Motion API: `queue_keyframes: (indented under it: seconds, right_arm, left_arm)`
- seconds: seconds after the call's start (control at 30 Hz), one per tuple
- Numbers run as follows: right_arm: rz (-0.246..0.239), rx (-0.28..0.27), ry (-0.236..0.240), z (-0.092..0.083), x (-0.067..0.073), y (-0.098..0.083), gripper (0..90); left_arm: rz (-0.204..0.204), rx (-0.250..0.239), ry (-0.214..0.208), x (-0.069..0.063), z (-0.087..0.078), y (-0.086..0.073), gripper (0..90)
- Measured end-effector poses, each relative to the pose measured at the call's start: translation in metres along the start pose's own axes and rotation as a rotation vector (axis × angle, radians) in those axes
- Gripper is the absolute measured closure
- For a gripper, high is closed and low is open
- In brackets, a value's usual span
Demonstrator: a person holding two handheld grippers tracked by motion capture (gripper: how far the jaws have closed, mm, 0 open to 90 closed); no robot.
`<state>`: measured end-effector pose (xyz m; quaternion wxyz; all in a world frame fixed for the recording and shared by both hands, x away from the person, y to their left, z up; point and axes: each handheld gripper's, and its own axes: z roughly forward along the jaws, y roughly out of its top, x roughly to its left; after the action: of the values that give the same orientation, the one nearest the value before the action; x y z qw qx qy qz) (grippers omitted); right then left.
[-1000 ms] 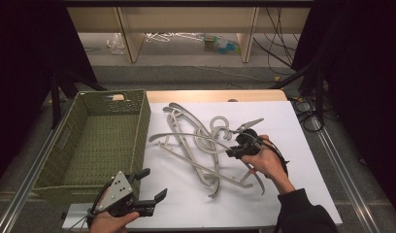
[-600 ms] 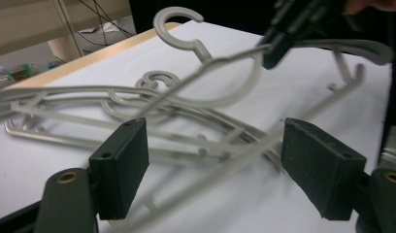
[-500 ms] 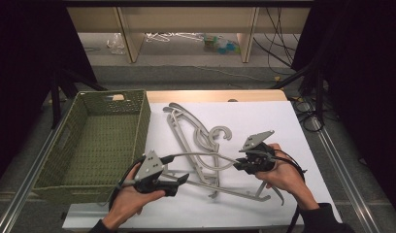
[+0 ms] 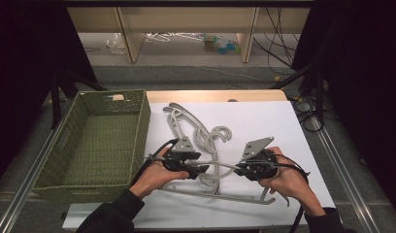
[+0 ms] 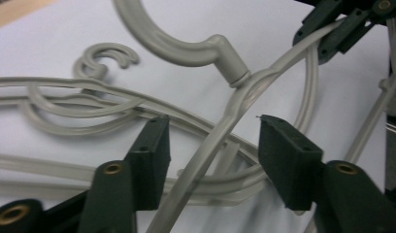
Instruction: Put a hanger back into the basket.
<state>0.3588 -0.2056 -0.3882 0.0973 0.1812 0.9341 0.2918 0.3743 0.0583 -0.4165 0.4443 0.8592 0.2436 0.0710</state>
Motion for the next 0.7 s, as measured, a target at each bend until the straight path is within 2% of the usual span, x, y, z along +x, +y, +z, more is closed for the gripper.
queue_keyframes:
  seconds: [0.1, 0.13, 0.23, 0.27, 0.3, 0.4, 0.57, 0.63, 0.7]
  right_arm:
    - [-0.022, 0.003, -0.003, 0.000, 0.003, 0.002, 81.5]
    - [-0.022, 0.003, -0.003, 0.000, 0.003, 0.002, 81.5]
    - [-0.045, -0.002, 0.015, 0.001, 0.005, 0.003, 81.5]
    - [-0.060, -0.002, 0.021, 0.002, 0.006, 0.004, 81.4]
    - [-0.060, -0.002, 0.021, 0.002, 0.006, 0.004, 81.4]
    - [-0.088, 0.004, 0.028, 0.004, 0.007, 0.004, 81.4]
    - [-0.130, -0.006, 0.042, 0.004, 0.004, 0.002, 79.7]
    - [-0.125, -0.027, 0.049, 0.003, -0.001, -0.001, 77.6]
    - [-0.120, -0.038, 0.052, 0.002, -0.003, -0.002, 76.2]
  left_arm:
    - [0.005, 0.039, -0.026, 0.000, 0.007, 0.001, 53.3]
    - [0.005, 0.039, -0.026, 0.000, 0.007, 0.001, 55.2]
    - [0.019, 0.069, -0.067, 0.002, 0.014, 0.000, 58.1]
    - [0.016, 0.078, -0.074, 0.002, 0.016, 0.000, 62.0]
    - [0.025, 0.093, -0.090, 0.003, 0.017, -0.001, 62.0]
    - [0.050, 0.119, -0.112, 0.002, 0.016, -0.002, 69.5]
    - [0.046, 0.129, -0.146, 0.000, 0.013, -0.002, 72.8]
    - [0.020, 0.127, -0.171, -0.001, 0.010, -0.001, 74.0]
    - [0.021, 0.135, -0.179, -0.003, 0.009, -0.001, 74.6]
